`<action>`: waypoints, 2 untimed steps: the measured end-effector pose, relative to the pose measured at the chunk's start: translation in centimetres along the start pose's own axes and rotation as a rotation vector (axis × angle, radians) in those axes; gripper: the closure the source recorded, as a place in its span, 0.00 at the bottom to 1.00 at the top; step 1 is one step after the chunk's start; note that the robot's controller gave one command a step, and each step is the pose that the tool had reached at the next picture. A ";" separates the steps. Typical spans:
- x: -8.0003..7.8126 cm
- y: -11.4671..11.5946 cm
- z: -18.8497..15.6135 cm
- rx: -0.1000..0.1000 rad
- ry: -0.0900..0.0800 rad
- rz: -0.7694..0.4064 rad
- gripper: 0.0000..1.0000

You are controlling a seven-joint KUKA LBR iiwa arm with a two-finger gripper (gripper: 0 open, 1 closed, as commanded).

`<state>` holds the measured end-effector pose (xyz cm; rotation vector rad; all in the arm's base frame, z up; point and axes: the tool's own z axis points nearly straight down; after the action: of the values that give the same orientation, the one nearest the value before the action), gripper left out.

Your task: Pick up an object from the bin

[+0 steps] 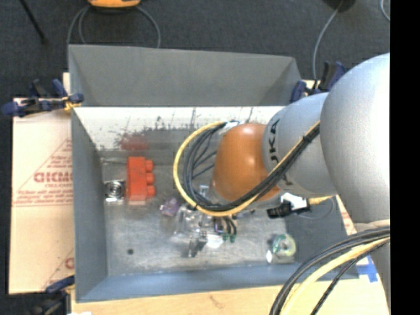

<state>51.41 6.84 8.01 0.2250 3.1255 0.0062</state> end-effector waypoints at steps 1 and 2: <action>2.4 -3.2 0.3 -0.006 -0.024 0.004 0.00; 2.1 -3.2 0.2 -0.006 -0.029 0.008 1.00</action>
Offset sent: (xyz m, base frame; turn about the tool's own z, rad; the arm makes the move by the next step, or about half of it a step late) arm -0.0362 -0.0297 -0.0101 0.0050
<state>48.84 4.02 7.78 0.2348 3.0949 0.0128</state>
